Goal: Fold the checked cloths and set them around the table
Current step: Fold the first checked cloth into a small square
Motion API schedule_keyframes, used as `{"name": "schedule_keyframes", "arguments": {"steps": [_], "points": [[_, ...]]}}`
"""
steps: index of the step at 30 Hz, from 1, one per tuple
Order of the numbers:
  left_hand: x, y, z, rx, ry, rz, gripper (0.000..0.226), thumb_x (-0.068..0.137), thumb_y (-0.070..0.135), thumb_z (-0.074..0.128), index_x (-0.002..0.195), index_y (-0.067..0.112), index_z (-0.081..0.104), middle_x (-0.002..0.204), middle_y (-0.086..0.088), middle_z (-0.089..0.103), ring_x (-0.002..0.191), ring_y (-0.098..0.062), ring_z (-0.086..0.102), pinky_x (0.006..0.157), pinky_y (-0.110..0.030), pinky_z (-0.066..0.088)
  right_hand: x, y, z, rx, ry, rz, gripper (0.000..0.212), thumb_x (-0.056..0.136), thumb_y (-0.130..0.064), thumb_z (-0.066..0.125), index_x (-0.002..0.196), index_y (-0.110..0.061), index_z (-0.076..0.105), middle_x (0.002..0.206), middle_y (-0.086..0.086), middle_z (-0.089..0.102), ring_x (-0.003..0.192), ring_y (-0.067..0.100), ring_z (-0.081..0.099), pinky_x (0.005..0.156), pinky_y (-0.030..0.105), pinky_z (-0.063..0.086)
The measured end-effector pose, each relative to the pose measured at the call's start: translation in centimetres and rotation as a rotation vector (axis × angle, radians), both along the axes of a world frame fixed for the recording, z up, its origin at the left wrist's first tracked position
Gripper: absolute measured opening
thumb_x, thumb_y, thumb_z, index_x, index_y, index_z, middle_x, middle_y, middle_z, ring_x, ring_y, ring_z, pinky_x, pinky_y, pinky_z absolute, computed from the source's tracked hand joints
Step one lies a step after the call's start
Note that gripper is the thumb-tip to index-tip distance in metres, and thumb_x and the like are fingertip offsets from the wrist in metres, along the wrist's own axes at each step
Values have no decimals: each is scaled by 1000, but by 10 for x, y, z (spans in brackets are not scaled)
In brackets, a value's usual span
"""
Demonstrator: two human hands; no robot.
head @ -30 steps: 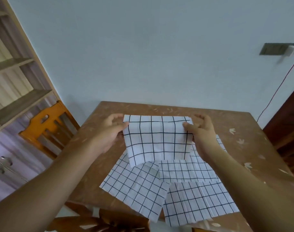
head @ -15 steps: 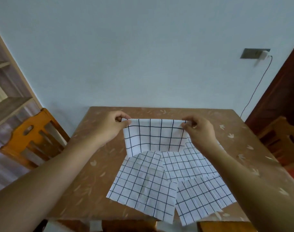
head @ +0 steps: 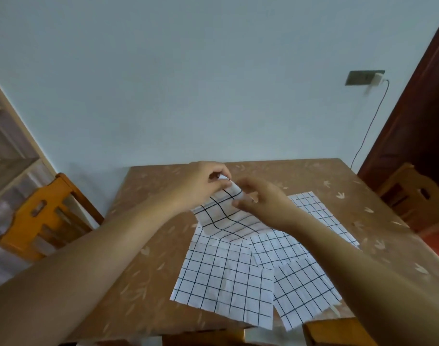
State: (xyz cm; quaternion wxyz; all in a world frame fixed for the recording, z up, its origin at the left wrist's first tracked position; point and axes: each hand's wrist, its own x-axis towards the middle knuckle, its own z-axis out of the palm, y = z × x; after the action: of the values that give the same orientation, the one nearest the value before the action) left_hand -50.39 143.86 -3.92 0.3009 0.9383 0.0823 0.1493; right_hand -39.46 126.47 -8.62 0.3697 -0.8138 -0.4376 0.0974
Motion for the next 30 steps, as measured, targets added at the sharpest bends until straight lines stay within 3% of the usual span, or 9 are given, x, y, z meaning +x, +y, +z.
{"name": "schedule_keyframes", "arguments": {"steps": [2,4,7,10,15,19,23,25,30], "points": [[1,1,2,-38,-32,-42,7,90,30,75,94,33,70,72,10,58,63,1,51,62,-15,40,-7,12,1,91,34,-10,9,97,-26,66,91,-33,65,69,-28,60,68,-5,55,62,14,40],[-4,10,2,-102,-13,-58,23,87,33,78,102,41,62,85,11,69,77,-5,60,75,-29,50,-8,14,1,165,94,-39,28,99,-21,64,72,-26,59,56,-20,54,55,1,49,56,21,37],[-20,27,-2,-165,132,-40,39,84,36,81,108,42,51,102,17,72,95,-3,63,90,-31,50,-7,5,3,277,302,-60,17,101,-17,62,90,-17,75,86,2,78,79,13,72,76,35,58],[-40,39,-13,-167,122,13,32,88,31,78,105,37,52,120,24,60,109,16,51,89,-11,42,0,-2,1,354,460,-104,17,102,-15,61,99,-11,77,98,11,80,96,27,76,92,46,60],[-50,42,-17,-87,-29,86,7,93,24,73,96,21,67,109,9,70,88,25,53,73,5,34,2,-1,-6,378,555,-106,22,106,-13,54,108,-7,76,105,14,79,102,33,75,96,52,58],[-54,41,-15,-40,-7,86,15,91,34,74,105,31,70,96,22,63,70,31,47,61,4,33,3,1,-13,397,675,-78,25,107,-12,51,112,-8,75,112,18,77,108,36,73,97,53,56],[-50,43,-28,-109,53,52,21,87,40,76,105,35,66,94,25,60,82,17,56,67,-7,37,2,0,-13,442,752,-74,26,107,-8,48,114,-2,72,111,18,77,104,32,73,91,47,59],[-46,47,-35,-155,10,95,11,89,36,75,95,31,68,89,22,64,72,7,55,66,-18,40,2,-2,-12,447,781,-71,26,107,-8,48,113,-3,72,109,17,77,100,29,74,86,43,60],[-48,39,-27,-210,-162,120,10,90,24,76,85,17,71,64,25,59,53,0,44,57,-11,34,-1,-11,-12,436,631,-89,39,99,7,48,128,-16,59,108,9,77,95,29,70,80,40,58]]}}
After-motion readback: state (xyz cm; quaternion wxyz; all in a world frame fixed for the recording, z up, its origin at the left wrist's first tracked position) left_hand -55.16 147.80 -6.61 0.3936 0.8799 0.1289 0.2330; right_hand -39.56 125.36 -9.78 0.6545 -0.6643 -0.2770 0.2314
